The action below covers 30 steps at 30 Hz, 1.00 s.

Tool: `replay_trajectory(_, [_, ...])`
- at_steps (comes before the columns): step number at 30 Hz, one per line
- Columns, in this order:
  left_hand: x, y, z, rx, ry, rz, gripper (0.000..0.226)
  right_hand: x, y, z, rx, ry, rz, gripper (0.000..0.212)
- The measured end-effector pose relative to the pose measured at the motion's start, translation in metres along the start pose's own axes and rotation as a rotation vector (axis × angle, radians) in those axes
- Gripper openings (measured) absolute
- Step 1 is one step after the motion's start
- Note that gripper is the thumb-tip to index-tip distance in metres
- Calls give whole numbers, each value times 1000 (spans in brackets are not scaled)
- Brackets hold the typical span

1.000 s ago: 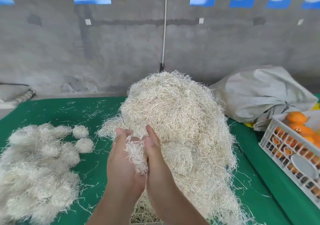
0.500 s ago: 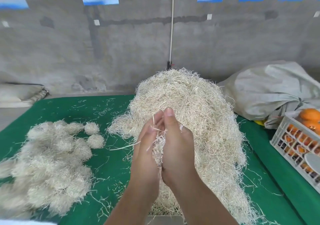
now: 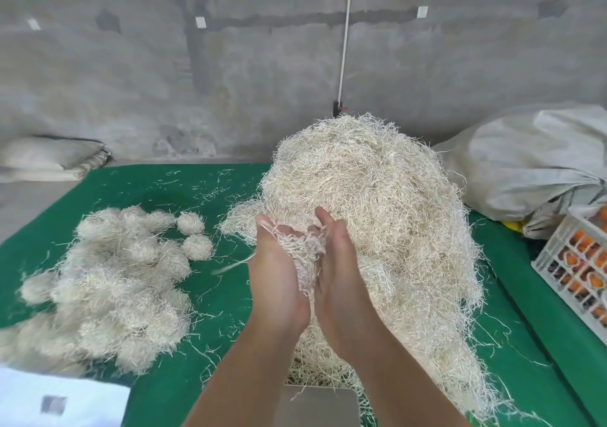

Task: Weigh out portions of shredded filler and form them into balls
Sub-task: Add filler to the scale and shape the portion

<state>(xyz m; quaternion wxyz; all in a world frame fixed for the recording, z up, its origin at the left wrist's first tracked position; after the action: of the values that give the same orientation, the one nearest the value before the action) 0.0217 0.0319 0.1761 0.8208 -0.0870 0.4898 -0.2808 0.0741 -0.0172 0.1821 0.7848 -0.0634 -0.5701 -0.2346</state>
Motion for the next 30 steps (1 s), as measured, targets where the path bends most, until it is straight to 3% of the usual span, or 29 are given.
replay_trajectory(2, [-2,-3,4,60,202,230,24,-5,-4,-3,-60,108,131,39])
replay_trajectory(4, [6,-9,9,96,591,480,36,-2,-2,-14,-138,60,141,25])
replay_trajectory(6, [7,-11,9,17,795,635,49,4,1,-22,-221,18,47,20])
replay_trajectory(8, [6,-14,11,57,760,562,53,4,2,-24,-281,-35,-40,22])
replay_trajectory(11, [20,-15,8,201,510,252,56,7,4,-22,-301,-188,-163,48])
replay_trajectory(14, [39,-13,3,189,310,-12,56,4,8,-31,-318,-265,-217,62])
replay_trajectory(16, [46,-13,3,139,288,-15,45,-2,10,-32,-275,-297,-224,64])
replay_trajectory(19, [45,-15,6,233,145,-81,47,-11,7,-28,-232,-522,-282,46])
replay_trajectory(22, [41,-13,4,214,189,-53,39,-9,5,-30,-260,-644,-307,42])
replay_trajectory(28, [33,11,-22,-48,258,-1,70,-28,-3,-23,58,-372,-151,64])
replay_trajectory(30, [34,16,-32,-88,297,-20,101,-45,-8,-23,93,-408,-104,70])
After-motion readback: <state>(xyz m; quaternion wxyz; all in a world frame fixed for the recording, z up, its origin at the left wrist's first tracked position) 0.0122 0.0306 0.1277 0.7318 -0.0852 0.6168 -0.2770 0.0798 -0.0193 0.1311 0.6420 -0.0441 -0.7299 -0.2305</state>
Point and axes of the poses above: each hand's wrist, its own y-axis towards the middle knuckle, its own z-axis out of the palm, x = y × z, the point moved 5 cm from there along y, towards the middle knuckle, and after that the axes turned 11 degrees about -z, right-handed, at the moved point
